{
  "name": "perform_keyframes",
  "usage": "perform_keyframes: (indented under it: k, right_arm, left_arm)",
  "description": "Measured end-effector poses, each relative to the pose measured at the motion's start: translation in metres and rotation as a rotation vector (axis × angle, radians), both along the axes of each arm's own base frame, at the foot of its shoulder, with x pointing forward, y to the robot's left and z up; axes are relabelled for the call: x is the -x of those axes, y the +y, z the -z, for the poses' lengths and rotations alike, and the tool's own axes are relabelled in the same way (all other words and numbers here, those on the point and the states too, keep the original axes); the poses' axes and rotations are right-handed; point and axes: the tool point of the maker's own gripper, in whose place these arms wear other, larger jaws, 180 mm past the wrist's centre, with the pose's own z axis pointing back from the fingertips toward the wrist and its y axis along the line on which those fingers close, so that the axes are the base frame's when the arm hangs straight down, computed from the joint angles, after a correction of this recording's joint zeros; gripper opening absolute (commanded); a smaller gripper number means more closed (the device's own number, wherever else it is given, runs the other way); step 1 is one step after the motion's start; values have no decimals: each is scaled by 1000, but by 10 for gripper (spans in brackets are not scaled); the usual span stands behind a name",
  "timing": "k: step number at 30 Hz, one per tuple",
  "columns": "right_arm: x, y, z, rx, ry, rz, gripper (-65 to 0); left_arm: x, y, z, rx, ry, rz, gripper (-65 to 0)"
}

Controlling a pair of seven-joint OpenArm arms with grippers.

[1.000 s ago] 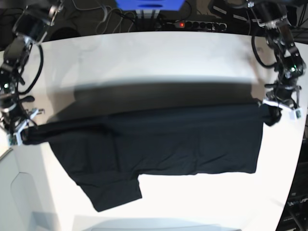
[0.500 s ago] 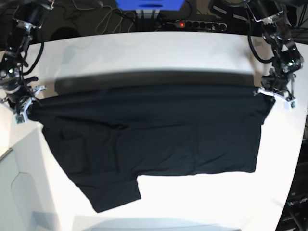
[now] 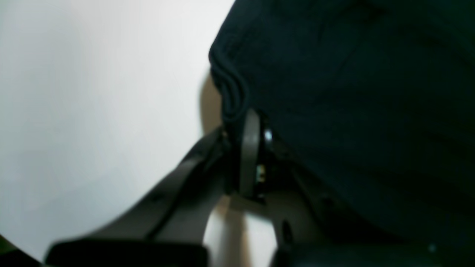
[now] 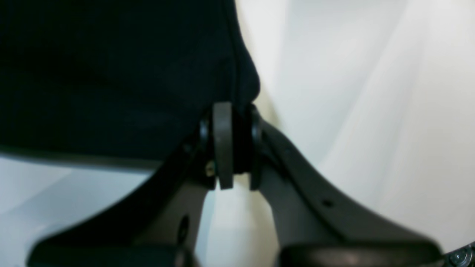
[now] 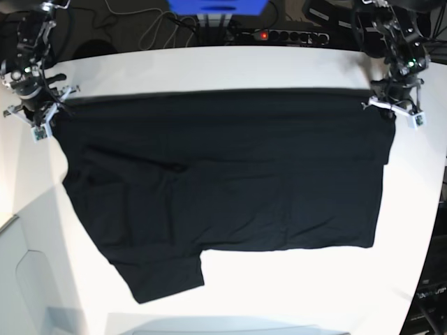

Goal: Fold the T-shirt properly
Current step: 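Lay the shoulder edge down and open both grippers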

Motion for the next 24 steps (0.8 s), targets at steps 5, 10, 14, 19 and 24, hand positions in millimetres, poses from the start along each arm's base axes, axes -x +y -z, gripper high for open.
perform_keyframes:
  k: [5, 10, 14, 19, 24]
  right_arm:
    - [18, 0, 9, -2, 44, 0, -650]
    - [28, -10, 8, 2, 48, 35, -650]
    - [36, -10, 11, 1, 72, 26, -650]
    - [41, -20, 6, 2, 65, 37, -650]
    - [44, -20, 7, 2, 72, 41, -650]
  left_arm:
    - [9, 0, 3, -7, 19, 3, -650]
    - [25, -1, 9, 0, 59, 6, -650]
    - [32, -7, 14, 13, 67, 0, -650]
    - [36, -15, 15, 39, 49, 41, -650]
    - [46, -15, 13, 45, 37, 70, -650]
